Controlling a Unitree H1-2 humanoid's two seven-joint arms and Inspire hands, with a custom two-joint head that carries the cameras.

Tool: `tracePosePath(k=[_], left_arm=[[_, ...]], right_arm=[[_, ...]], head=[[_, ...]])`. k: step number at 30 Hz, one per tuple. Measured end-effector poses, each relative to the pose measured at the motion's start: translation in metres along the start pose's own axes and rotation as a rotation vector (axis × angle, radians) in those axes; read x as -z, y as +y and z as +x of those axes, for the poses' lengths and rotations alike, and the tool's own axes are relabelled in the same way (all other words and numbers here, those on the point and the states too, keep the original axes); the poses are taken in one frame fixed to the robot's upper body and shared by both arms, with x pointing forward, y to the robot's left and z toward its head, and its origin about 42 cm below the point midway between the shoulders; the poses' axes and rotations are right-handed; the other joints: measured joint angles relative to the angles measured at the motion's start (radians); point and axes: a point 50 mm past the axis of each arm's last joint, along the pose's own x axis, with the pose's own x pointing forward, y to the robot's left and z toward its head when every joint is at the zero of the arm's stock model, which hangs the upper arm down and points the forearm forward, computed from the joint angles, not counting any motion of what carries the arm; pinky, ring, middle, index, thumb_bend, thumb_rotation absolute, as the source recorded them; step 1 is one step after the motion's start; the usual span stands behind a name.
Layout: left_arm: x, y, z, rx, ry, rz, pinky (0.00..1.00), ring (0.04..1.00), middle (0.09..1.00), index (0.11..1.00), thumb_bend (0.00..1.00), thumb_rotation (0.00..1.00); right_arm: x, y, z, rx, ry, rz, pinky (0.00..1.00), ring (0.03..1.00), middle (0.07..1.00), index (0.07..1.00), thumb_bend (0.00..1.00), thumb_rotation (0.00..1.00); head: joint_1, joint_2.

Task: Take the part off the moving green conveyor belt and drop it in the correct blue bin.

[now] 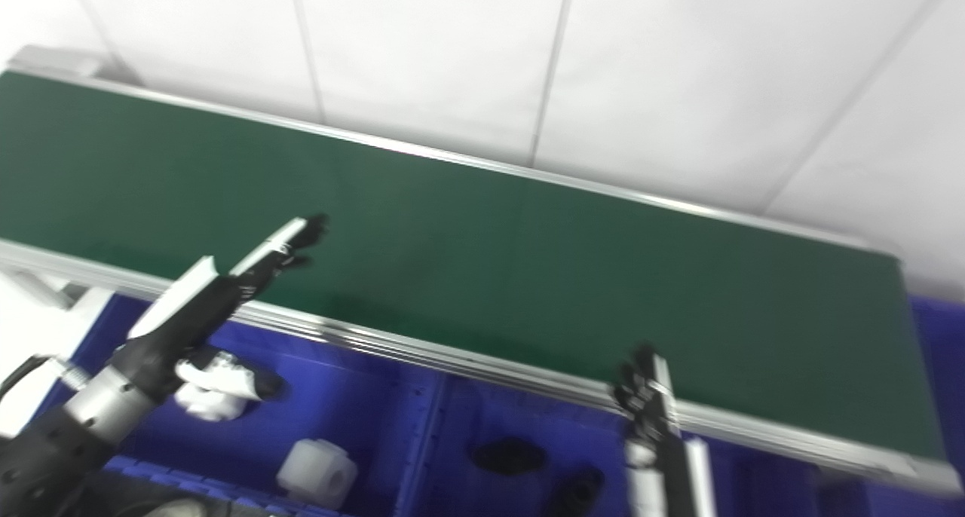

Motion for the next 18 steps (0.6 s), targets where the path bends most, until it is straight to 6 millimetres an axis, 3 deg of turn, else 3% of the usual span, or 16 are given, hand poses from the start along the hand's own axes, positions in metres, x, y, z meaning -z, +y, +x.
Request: tracePosePath(k=[5, 11, 18], left_arm=[[-0.009, -0.014, 0.010, -0.012, -0.025, -0.221, 1.00, 1.000, 1.000, 1.000, 0.94, 0.87], [-0.011, -0.024, 0.014, 0.037, -0.041, -0.262, 1.00, 1.000, 1.000, 1.000, 0.95, 0.87], [-0.020, -0.029, 0.013, 0.042, -0.064, -0.249, 1.00, 1.000, 1.000, 1.000, 0.92, 0.88]], right_arm=[[-0.002, 0.019, 0.004, -0.006, -0.003, -0.008, 0.98, 1.000, 1.000, 1.000, 0.88, 0.97], [-0.006, 0.025, 0.007, 0.007, 0.008, -0.004, 0.98, 1.000, 1.000, 1.000, 0.89, 0.98], [-0.019, 0.019, 0.005, 0.013, -0.012, -0.013, 0.98, 1.000, 1.000, 1.000, 0.89, 0.98]], head=[[-0.048, 0.015], [-0.066, 0.037], [0.026, 0.100]])
